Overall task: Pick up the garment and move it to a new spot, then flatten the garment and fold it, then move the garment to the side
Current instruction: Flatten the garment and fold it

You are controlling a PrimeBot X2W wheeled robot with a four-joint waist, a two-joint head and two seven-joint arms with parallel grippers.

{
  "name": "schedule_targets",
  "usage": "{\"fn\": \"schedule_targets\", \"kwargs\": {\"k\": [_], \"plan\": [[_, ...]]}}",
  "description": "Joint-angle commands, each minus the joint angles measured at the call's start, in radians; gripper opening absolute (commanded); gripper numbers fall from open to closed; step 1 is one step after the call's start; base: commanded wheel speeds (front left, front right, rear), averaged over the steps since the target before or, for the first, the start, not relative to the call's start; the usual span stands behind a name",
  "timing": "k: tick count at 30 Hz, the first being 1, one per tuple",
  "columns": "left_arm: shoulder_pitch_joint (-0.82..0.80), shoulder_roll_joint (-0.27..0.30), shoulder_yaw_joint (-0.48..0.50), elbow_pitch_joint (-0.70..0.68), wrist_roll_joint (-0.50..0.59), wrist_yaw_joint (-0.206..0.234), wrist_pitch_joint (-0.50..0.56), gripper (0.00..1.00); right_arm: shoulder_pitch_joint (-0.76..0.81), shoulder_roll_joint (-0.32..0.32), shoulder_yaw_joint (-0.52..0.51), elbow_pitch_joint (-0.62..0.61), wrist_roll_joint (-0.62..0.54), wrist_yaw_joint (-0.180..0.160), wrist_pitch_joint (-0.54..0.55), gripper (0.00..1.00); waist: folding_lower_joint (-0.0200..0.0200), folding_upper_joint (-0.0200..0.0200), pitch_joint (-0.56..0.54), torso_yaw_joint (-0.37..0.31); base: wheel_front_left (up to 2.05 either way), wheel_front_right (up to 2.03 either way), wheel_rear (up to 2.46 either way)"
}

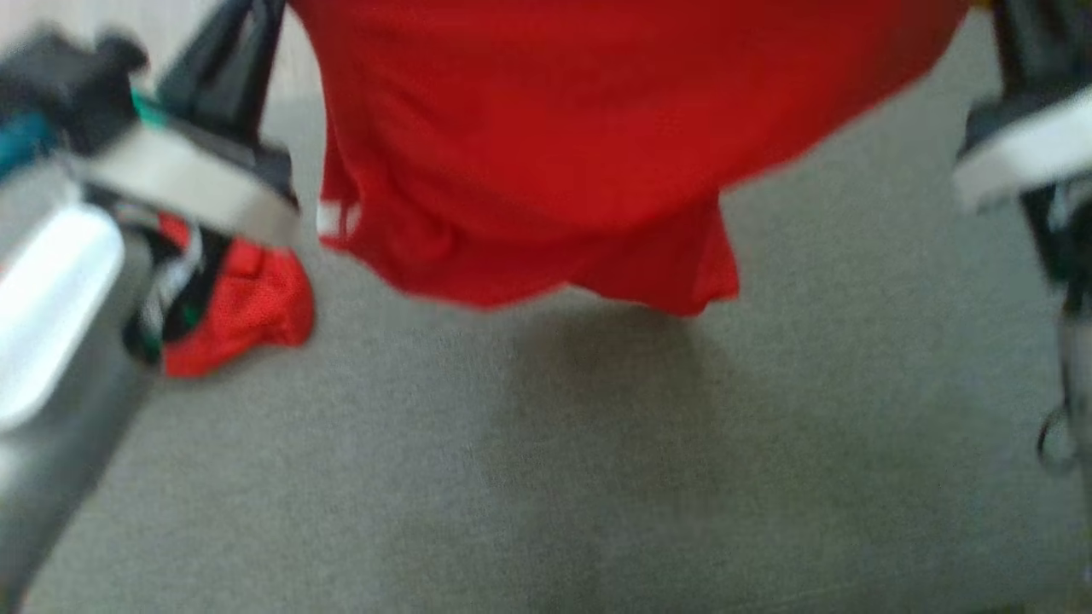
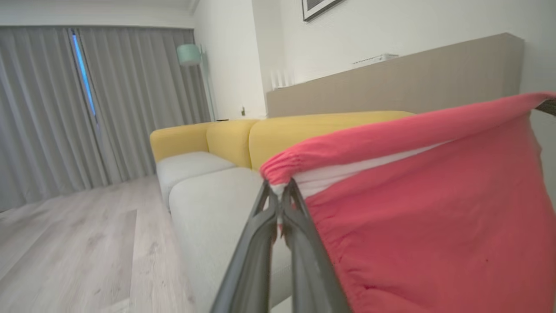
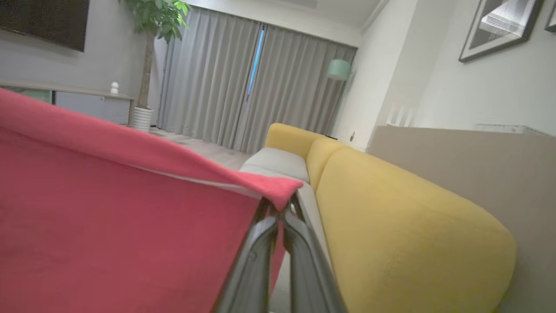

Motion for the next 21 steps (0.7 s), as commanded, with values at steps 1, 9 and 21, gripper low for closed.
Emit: {"fn": "schedule_targets", "kwargs": {"k": [1,9,21], "plan": [[-0.083,0.028,0.054,0.003,-0.004,-0.005,0.002,0.00,-0.068,-0.016,0.012,-0.010,0.008,0.004,-0.004,0.00,-0.0002,0.0000,0.086,0.000,0.00,0.00,0.00],[-0.445,-0.070,0.081,0.313,0.061,-0.091,-0.108,0.00,-0.528,-0.003,0.052,0.365,-0.011,0.004,-0.182,0.00,-0.0002,0.0000,0.248,-0.010,0.00,0.00,0.00],[-0.499,-0.217,0.017,0.567,0.123,-0.174,-0.281,0.00,-0.591,0.054,0.041,0.755,-0.113,0.004,-0.354,0.00,-0.0002,0.0000,0.293,0.010,0.00,0.00,0.00]]}}
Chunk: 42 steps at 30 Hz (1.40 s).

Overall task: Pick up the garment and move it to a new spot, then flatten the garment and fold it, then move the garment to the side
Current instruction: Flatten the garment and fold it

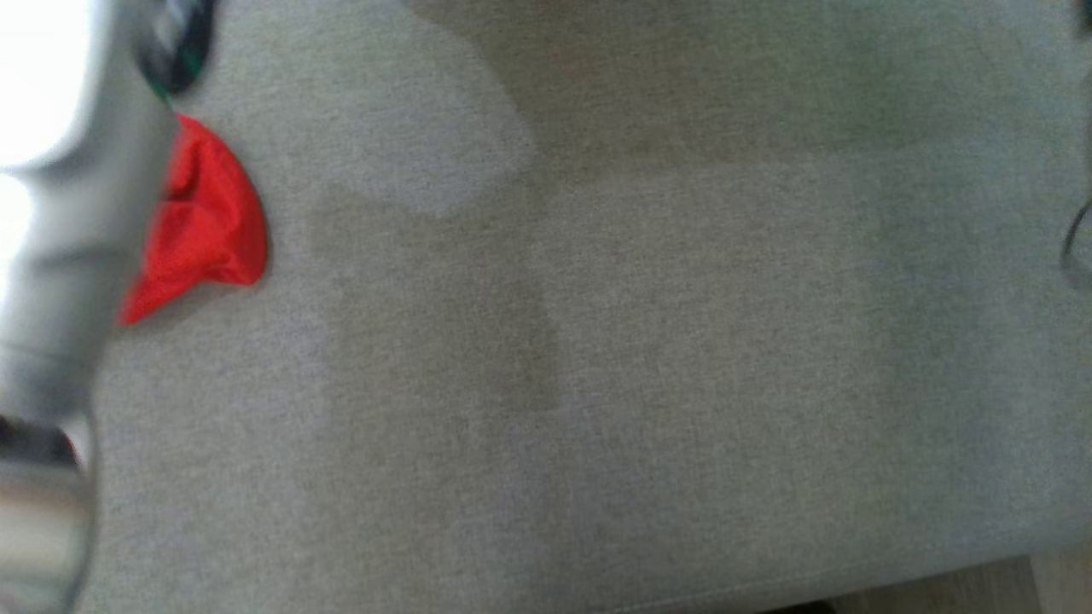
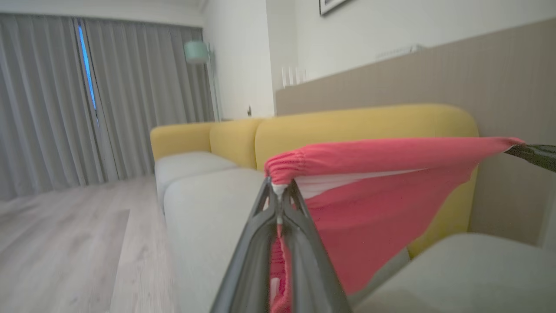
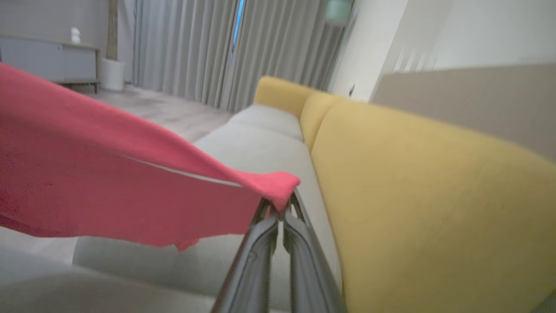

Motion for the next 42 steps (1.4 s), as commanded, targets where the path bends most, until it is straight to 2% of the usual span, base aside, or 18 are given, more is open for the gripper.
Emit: {"fn": "schedule_targets", "kwargs": {"k": [1,6,9,14,15,19,24,29,37,42], "plan": [[0.028,0.022,0.005,0.009,0.012,-0.007,-0.009,0.00,0.045,0.009,0.023,0.027,0.023,0.003,0.001,0.00,-0.0001,0.0000,-0.004,0.005,0.00,0.00,0.00],[0.192,0.020,-0.082,0.069,0.021,-0.027,-0.013,0.00,0.160,-0.001,0.172,0.144,0.109,0.003,0.059,0.00,-0.0001,0.0000,-0.032,0.020,0.00,0.00,0.00],[0.291,0.029,-0.123,0.075,0.006,-0.031,-0.014,0.00,0.221,-0.033,0.269,0.169,0.201,0.003,0.109,0.00,-0.0001,0.0000,-0.062,0.029,0.00,0.00,0.00],[0.426,0.051,-0.209,0.037,-0.035,-0.033,-0.015,0.00,0.320,-0.131,0.440,0.120,0.378,0.003,0.214,0.00,-0.0001,0.0000,-0.115,0.044,0.00,0.00,0.00],[0.426,0.051,-0.209,0.037,-0.035,-0.033,-0.015,0.00,0.320,-0.131,0.440,0.120,0.378,0.003,0.214,0.00,-0.0001,0.0000,-0.115,0.044,0.00,0.00,0.00],[0.500,0.074,-0.283,-0.007,-0.052,-0.033,-0.015,0.00,0.399,-0.229,0.546,0.039,0.519,0.003,0.287,0.00,-0.0001,0.0000,-0.155,0.056,0.00,0.00,0.00],[0.563,0.083,-0.316,-0.047,-0.066,-0.033,-0.015,0.00,0.475,-0.328,0.625,-0.049,0.655,0.003,0.353,0.00,-0.0001,0.0000,-0.203,0.059,0.00,0.00,0.00],[0.635,0.084,-0.325,-0.086,-0.062,-0.023,-0.015,0.00,0.537,-0.388,0.686,-0.116,0.750,0.003,0.415,0.00,-0.0001,0.0000,-0.257,0.051,0.00,0.00,0.00],[0.771,0.086,-0.355,-0.166,-0.080,0.017,-0.009,0.00,0.662,-0.476,0.768,-0.236,0.892,0.003,0.520,0.00,-0.0001,0.0000,-0.371,0.041,0.00,0.00,0.00],[0.839,0.105,-0.359,-0.253,-0.100,0.055,0.004,0.00,0.718,-0.527,0.773,-0.310,0.942,0.003,0.554,0.00,-0.0001,0.0000,-0.398,0.033,0.00,0.00,0.00]]}}
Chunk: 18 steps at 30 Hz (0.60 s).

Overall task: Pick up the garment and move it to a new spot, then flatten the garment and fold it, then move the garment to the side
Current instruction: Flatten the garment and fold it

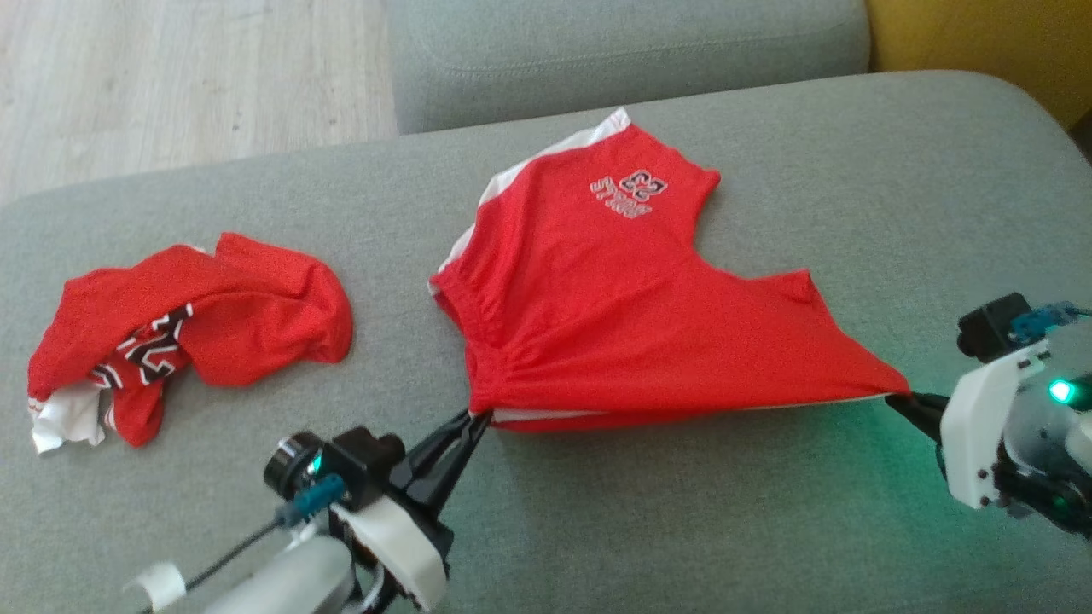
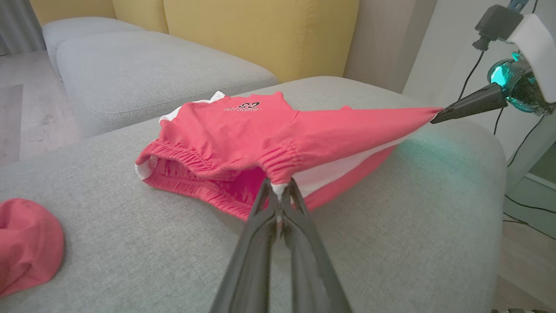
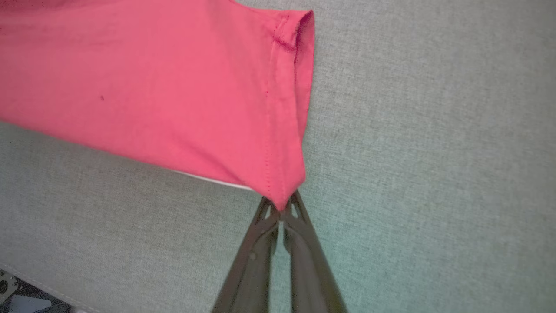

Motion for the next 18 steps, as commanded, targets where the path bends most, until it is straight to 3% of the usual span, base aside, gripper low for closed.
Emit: {"fn": "schedule_targets", "kwargs": {"k": [1,8,18], "plan": [[-0.026,0.034,0.031,-0.044,-0.007,0.014,-0.002,0.00,0.005,-0.053,-0.017,-0.029,0.012,0.003,0.000,0.00,0.0003,-0.0001,-0.004,-0.003,0.00,0.00,0.00],[-0.014,0.060,0.049,-0.137,-0.018,0.059,0.013,0.00,0.006,-0.076,-0.074,-0.082,-0.015,0.003,-0.054,0.00,0.0003,-0.0001,0.012,-0.004,0.00,0.00,0.00],[-0.096,0.068,0.078,-0.163,-0.010,0.067,0.029,0.00,-0.100,-0.062,-0.152,-0.097,-0.145,0.003,-0.117,0.00,0.0003,-0.0001,0.100,0.038,0.00,0.00,0.00]]}}
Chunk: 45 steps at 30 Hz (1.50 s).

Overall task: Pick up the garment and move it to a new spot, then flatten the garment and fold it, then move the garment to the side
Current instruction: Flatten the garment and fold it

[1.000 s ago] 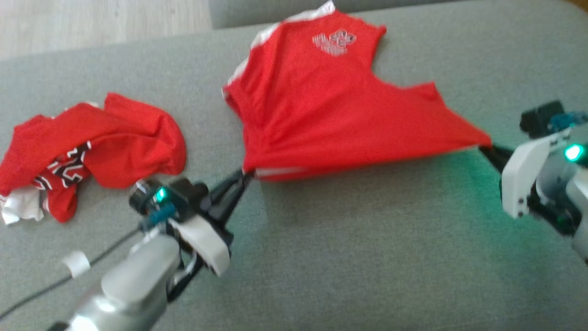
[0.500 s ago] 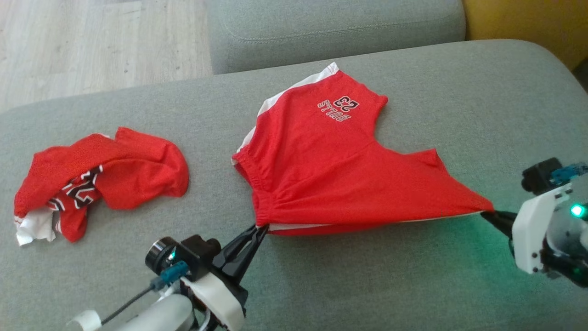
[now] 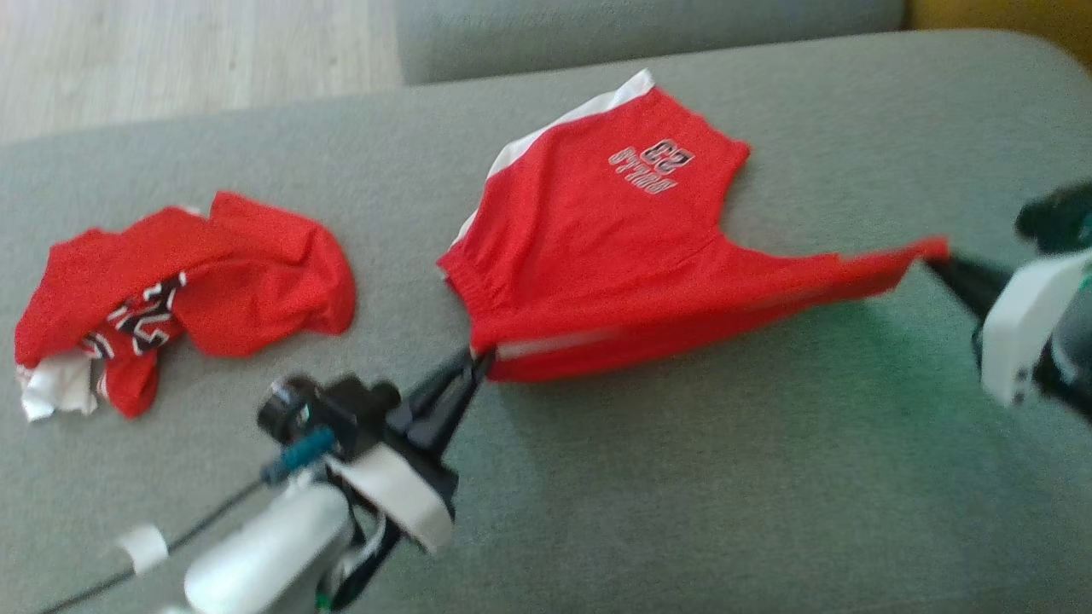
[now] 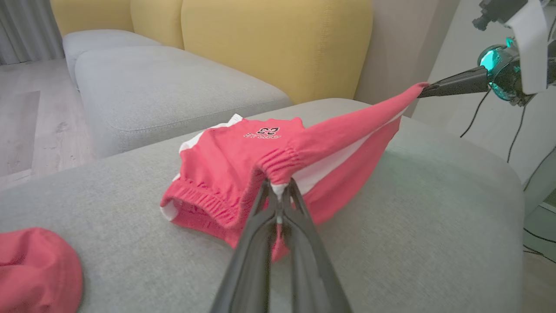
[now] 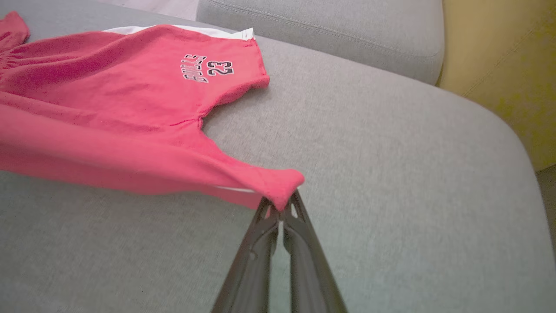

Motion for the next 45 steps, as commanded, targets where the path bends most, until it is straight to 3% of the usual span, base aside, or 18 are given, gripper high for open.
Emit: {"fn": "schedule_targets", "kwargs": {"k": [1,12,22,37,38,39,40,45], "plan": [[-0.072,0.031,0.053,-0.017,0.000,0.003,-0.002,0.00,-0.041,-0.027,-0.024,-0.021,-0.022,0.003,-0.016,0.00,-0.0001,-0.0001,0.037,0.030,0.00,0.00,0.00],[-0.233,-0.019,0.087,0.055,-0.014,-0.043,0.020,0.00,-0.277,-0.025,0.003,-0.001,-0.134,0.003,0.029,0.00,-0.0001,-0.0001,0.183,0.149,0.00,0.00,0.00],[-0.440,-0.099,0.073,0.213,0.009,-0.109,0.039,0.00,-0.518,-0.047,0.138,0.084,-0.164,0.003,0.061,0.00,-0.0001,-0.0001,0.332,0.250,0.00,0.00,0.00],[-0.607,-0.201,0.022,0.406,-0.008,-0.143,-0.006,0.00,-0.727,-0.010,0.315,0.244,-0.152,0.003,-0.047,0.00,-0.0001,-0.0001,0.428,0.285,0.00,0.00,0.00],[-0.613,-0.206,0.017,0.415,-0.010,-0.143,-0.009,0.13,-0.740,-0.003,0.320,0.259,-0.158,0.003,-0.064,0.00,-0.0001,-0.0001,0.431,0.285,0.00,0.00,0.00],[-0.619,-0.210,0.014,0.423,-0.012,-0.144,-0.012,0.95,-0.749,0.004,0.324,0.276,-0.161,0.003,-0.081,1.00,-0.0001,-0.0001,0.433,0.286,0.00,0.00,0.00],[-0.625,-0.214,0.011,0.431,-0.014,-0.144,-0.015,1.00,-0.755,0.013,0.328,0.293,-0.162,0.003,-0.095,1.00,-0.0001,-0.0001,0.435,0.285,0.00,0.00,0.00],[-0.638,-0.222,0.012,0.457,-0.021,-0.144,-0.032,1.00,-0.769,0.050,0.329,0.366,-0.161,0.003,-0.171,1.00,-0.0001,-0.0001,0.426,0.277,0.00,0.00,0.00]]}}
